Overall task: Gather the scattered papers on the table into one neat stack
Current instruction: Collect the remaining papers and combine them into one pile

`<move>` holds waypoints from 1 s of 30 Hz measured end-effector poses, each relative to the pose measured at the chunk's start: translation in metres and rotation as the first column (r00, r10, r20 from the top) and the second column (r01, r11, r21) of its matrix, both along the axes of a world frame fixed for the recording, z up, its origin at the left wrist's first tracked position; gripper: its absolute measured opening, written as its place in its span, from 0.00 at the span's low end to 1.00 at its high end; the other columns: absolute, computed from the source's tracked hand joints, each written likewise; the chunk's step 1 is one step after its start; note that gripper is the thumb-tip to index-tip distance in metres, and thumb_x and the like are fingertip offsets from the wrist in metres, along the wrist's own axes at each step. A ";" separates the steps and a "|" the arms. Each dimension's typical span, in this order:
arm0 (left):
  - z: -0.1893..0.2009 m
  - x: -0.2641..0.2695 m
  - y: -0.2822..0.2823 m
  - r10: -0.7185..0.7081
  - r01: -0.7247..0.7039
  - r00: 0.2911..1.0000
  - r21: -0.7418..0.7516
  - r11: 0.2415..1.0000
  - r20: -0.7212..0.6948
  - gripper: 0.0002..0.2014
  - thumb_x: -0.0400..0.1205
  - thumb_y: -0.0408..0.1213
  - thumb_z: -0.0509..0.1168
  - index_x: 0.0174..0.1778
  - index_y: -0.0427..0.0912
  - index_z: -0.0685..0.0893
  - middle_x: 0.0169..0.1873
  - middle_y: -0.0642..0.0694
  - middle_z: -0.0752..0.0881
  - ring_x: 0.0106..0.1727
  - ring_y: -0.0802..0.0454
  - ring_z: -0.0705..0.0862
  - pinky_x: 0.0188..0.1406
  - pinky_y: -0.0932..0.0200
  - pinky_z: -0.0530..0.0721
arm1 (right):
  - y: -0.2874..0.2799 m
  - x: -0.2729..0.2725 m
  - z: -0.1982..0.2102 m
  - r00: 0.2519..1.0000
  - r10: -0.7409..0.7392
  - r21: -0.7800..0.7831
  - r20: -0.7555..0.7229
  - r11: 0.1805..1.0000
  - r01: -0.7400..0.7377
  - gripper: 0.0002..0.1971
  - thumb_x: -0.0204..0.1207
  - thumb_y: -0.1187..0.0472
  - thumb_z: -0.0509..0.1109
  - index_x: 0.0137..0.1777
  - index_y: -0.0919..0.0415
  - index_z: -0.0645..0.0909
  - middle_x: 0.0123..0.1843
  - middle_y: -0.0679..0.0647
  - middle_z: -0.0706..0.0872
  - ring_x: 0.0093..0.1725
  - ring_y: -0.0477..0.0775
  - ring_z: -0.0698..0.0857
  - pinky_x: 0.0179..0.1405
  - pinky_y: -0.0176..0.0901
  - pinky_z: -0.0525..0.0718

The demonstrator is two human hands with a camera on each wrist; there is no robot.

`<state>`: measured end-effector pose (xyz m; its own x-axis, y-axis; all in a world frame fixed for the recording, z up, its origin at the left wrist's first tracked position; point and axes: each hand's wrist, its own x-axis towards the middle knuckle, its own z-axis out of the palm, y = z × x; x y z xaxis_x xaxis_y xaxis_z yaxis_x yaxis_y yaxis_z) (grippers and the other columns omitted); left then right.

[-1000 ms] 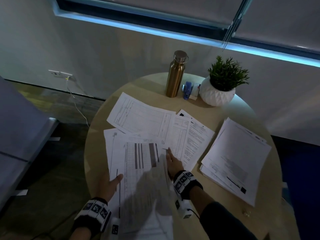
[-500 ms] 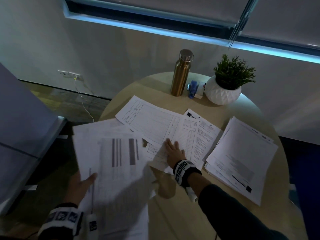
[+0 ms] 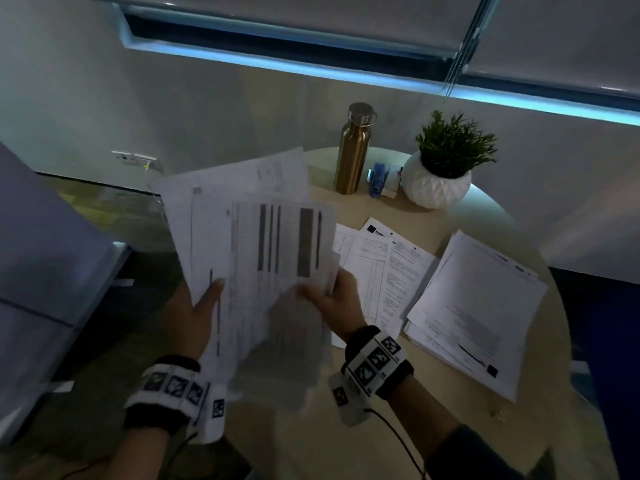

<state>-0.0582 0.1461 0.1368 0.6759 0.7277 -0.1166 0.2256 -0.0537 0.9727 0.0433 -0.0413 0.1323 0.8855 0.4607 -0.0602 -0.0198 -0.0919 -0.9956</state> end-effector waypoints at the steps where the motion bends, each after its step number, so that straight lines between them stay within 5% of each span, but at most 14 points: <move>1: 0.002 0.007 -0.013 0.026 -0.028 0.999 0.063 0.998 0.034 0.23 0.80 0.40 0.65 0.71 0.43 0.73 0.61 0.50 0.78 0.63 0.51 0.77 0.62 0.54 0.75 | -0.004 -0.001 0.000 0.981 -0.145 -0.009 0.126 0.989 0.148 0.09 0.74 0.66 0.72 0.52 0.57 0.81 0.46 0.46 0.88 0.46 0.40 0.87 0.46 0.51 0.90; 3: 0.004 0.016 -0.036 0.036 -0.050 0.995 0.156 0.986 0.095 0.24 0.81 0.40 0.62 0.73 0.38 0.70 0.63 0.47 0.77 0.65 0.51 0.76 0.65 0.55 0.73 | -0.013 -0.003 0.002 0.909 -0.298 0.030 0.292 0.953 0.303 0.08 0.78 0.63 0.70 0.47 0.47 0.79 0.39 0.38 0.84 0.39 0.35 0.85 0.40 0.50 0.89; 6: 0.000 0.024 -0.058 -0.055 0.036 0.993 0.189 0.981 0.101 0.28 0.80 0.42 0.60 0.75 0.34 0.64 0.69 0.36 0.76 0.67 0.51 0.74 0.67 0.56 0.71 | -0.027 -0.002 0.000 0.901 -0.346 0.091 0.262 0.938 0.334 0.12 0.74 0.63 0.73 0.46 0.41 0.80 0.41 0.36 0.86 0.43 0.38 0.86 0.43 0.51 0.89; 10: -0.021 0.029 -0.058 -0.238 0.225 0.963 0.110 0.968 0.128 0.29 0.78 0.42 0.65 0.73 0.62 0.62 0.71 0.54 0.74 0.73 0.58 0.73 0.71 0.62 0.72 | -0.046 0.004 -0.021 0.958 -0.264 0.080 0.113 0.963 0.256 0.24 0.66 0.63 0.80 0.60 0.49 0.78 0.55 0.46 0.86 0.57 0.45 0.85 0.55 0.45 0.87; 13: -0.037 0.030 -0.056 -0.297 0.289 0.953 0.128 0.949 0.055 0.20 0.78 0.47 0.65 0.66 0.64 0.72 0.62 0.62 0.80 0.66 0.63 0.78 0.66 0.61 0.77 | -0.050 0.009 -0.036 0.957 -0.268 -0.069 0.111 0.958 0.277 0.22 0.69 0.69 0.76 0.58 0.50 0.75 0.53 0.38 0.82 0.54 0.28 0.81 0.55 0.39 0.84; 15: -0.043 0.035 -0.055 -0.268 0.264 0.963 0.094 0.960 0.036 0.17 0.79 0.45 0.65 0.65 0.52 0.76 0.57 0.55 0.81 0.60 0.58 0.80 0.60 0.53 0.78 | -0.047 0.016 -0.040 0.940 -0.313 -0.112 0.135 0.938 0.328 0.15 0.72 0.72 0.72 0.52 0.53 0.77 0.47 0.36 0.80 0.48 0.24 0.80 0.50 0.44 0.82; 19: -0.029 0.043 -0.053 -0.162 0.160 0.983 0.029 0.987 0.085 0.10 0.80 0.40 0.65 0.57 0.48 0.79 0.50 0.50 0.84 0.51 0.65 0.83 0.54 0.57 0.78 | -0.039 0.026 -0.029 0.931 -0.349 0.007 0.106 0.936 0.351 0.14 0.70 0.65 0.77 0.49 0.47 0.82 0.47 0.44 0.87 0.49 0.45 0.87 0.50 0.48 0.88; 23: -0.019 0.044 -0.045 -0.089 0.095 0.987 -0.040 0.995 0.135 0.20 0.82 0.40 0.60 0.68 0.35 0.74 0.61 0.37 0.83 0.62 0.42 0.82 0.62 0.43 0.81 | -0.033 0.030 -0.028 0.947 -0.314 0.029 0.071 0.950 0.312 0.19 0.64 0.67 0.81 0.55 0.67 0.82 0.50 0.53 0.88 0.51 0.52 0.88 0.47 0.44 0.88; 27: -0.010 0.045 -0.046 -0.010 0.013 0.986 -0.020 1.000 0.168 0.17 0.83 0.39 0.59 0.67 0.41 0.73 0.58 0.40 0.82 0.61 0.41 0.81 0.63 0.34 0.80 | -0.029 0.034 -0.023 0.947 -0.310 0.030 0.080 0.951 0.309 0.12 0.67 0.70 0.78 0.48 0.58 0.83 0.43 0.46 0.87 0.42 0.36 0.87 0.42 0.36 0.86; 30: -0.009 0.046 -0.046 0.035 -0.028 0.976 -0.037 0.999 0.217 0.24 0.81 0.31 0.62 0.72 0.47 0.65 0.63 0.47 0.75 0.66 0.47 0.76 0.67 0.45 0.75 | -0.029 0.034 -0.022 0.950 -0.291 0.084 0.113 0.955 0.283 0.12 0.66 0.69 0.79 0.49 0.61 0.84 0.45 0.44 0.88 0.44 0.31 0.87 0.42 0.28 0.85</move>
<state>-0.0126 0.0997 0.1279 0.6644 0.7473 0.0060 0.0099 -0.0169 0.9998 0.0778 -0.0708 0.1100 0.9795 0.1851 0.0792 0.0871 -0.0348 -0.9956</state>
